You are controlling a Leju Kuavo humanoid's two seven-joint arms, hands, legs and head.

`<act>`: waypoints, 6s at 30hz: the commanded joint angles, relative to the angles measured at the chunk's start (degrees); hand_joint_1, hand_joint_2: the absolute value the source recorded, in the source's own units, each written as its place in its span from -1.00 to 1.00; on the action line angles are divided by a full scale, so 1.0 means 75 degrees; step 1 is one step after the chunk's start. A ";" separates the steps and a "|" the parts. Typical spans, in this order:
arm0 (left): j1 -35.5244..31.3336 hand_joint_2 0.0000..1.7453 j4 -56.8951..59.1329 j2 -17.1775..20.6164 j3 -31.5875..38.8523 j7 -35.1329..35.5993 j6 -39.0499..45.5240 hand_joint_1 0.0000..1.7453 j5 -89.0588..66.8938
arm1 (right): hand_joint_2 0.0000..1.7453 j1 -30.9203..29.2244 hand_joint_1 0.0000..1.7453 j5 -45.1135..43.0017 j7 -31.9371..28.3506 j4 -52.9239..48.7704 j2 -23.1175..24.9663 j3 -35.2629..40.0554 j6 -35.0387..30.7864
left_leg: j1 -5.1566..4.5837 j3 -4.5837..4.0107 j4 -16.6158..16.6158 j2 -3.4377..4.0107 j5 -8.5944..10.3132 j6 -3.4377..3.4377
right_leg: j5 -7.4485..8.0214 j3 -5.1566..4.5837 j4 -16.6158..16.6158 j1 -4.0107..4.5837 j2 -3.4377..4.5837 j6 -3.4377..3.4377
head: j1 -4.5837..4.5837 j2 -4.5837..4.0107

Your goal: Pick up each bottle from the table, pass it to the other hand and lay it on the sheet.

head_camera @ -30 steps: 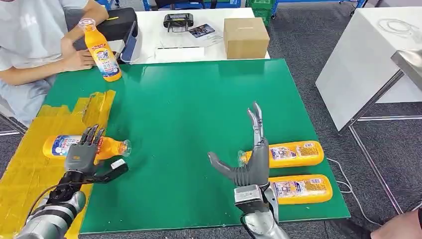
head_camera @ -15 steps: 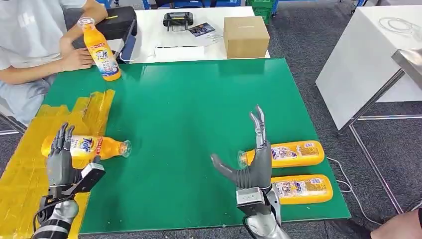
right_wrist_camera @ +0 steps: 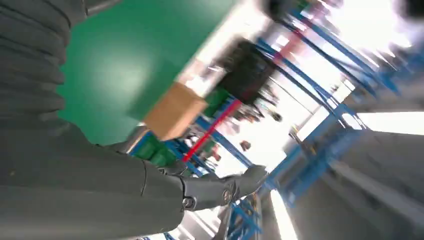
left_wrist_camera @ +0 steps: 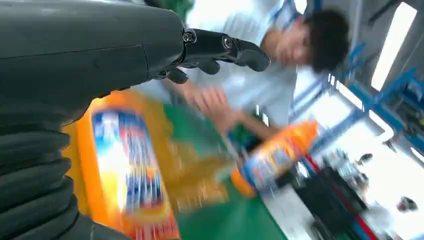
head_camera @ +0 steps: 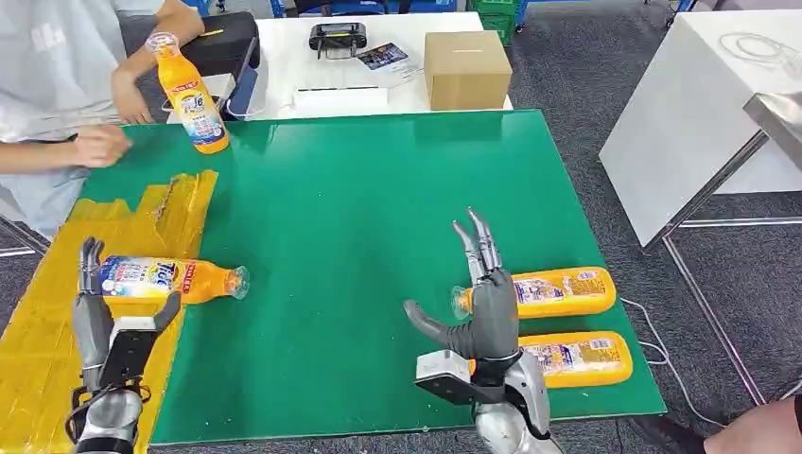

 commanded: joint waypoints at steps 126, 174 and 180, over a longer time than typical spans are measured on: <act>-0.1254 1.00 -0.0616 -0.0540 -0.3654 0.2374 -0.4773 -1.00 0.2879 | 1.00 -0.0860 1.00 0.0089 0.0098 0.1441 0.0176 -0.1982 -0.0126 | -0.0008 0.0004 0.0007 -0.0026 -0.0009 0.0007 | -0.0010 0.0016 -0.0001 0.0000 -0.0031 -0.0003 | -0.0003 0.0000; -0.2001 1.00 -0.0069 -0.0734 -0.3909 0.2554 -0.5474 -1.00 0.4541 | 1.00 -0.2206 1.00 -0.1157 -0.0518 0.5091 0.1554 0.0550 0.0805 | -0.0004 -0.0010 0.0002 -0.0020 -0.0004 0.0007 | -0.0003 0.0002 -0.0005 0.0002 -0.0023 0.0000 | 0.0000 0.0000; -0.1924 1.00 -0.0206 -0.0815 -0.3844 0.2521 -0.5457 1.00 0.4673 | 1.00 -0.2216 1.00 -0.1172 -0.0541 0.5218 0.1548 0.0560 0.0797 | -0.0003 -0.0008 0.0006 -0.0021 -0.0006 0.0010 | -0.0005 0.0006 -0.0005 0.0003 -0.0025 0.0002 | 0.0000 0.0000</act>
